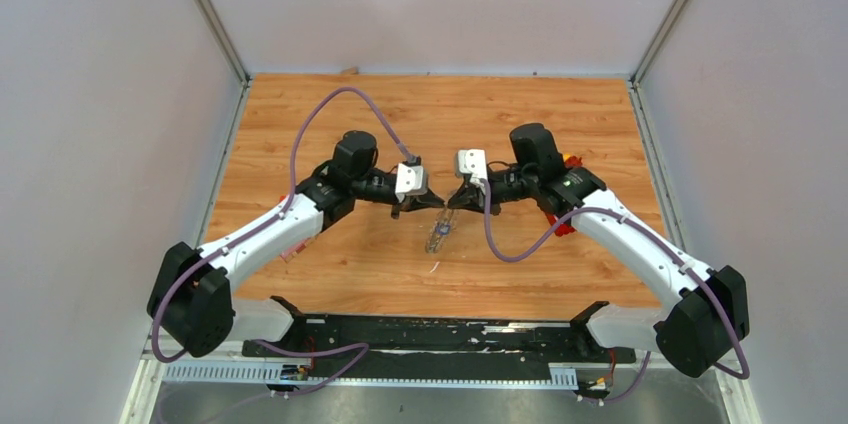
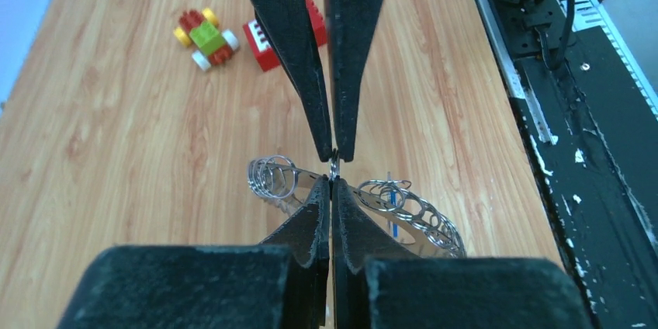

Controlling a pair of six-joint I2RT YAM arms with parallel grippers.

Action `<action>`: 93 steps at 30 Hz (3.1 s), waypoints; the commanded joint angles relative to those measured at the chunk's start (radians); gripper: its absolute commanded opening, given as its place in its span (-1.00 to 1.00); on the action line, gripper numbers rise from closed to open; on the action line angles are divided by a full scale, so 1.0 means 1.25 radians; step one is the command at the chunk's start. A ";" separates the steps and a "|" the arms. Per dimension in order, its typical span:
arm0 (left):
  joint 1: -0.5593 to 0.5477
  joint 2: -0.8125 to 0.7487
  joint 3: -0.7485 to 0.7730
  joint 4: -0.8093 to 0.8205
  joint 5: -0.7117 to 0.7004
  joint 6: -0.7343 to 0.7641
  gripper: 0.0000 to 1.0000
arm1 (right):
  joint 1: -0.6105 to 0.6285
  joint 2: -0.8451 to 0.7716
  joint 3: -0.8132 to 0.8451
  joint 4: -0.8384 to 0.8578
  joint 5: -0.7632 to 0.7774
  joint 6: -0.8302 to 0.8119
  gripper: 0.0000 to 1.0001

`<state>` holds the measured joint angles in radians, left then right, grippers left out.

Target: Put the keys on the keyring

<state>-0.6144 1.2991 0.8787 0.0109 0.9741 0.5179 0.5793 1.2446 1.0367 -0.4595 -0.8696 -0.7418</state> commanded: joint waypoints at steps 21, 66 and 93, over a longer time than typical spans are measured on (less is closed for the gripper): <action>-0.117 0.045 0.410 -0.616 -0.416 -0.063 -1.00 | -0.001 -0.064 -0.015 0.146 0.008 0.140 -0.17; -0.117 -0.021 0.280 -0.452 -0.297 -0.117 -1.00 | 0.005 -0.001 -0.064 0.263 -0.110 0.236 -1.00; 0.047 -0.135 0.007 -0.013 0.046 -0.134 -0.32 | -0.007 -0.022 -0.053 0.361 -0.147 0.393 -1.00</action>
<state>-0.5575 1.1648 0.9092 -0.1459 0.9199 0.4049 0.5762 1.2438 0.9489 -0.0772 -1.0100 -0.2764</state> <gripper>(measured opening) 0.363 0.019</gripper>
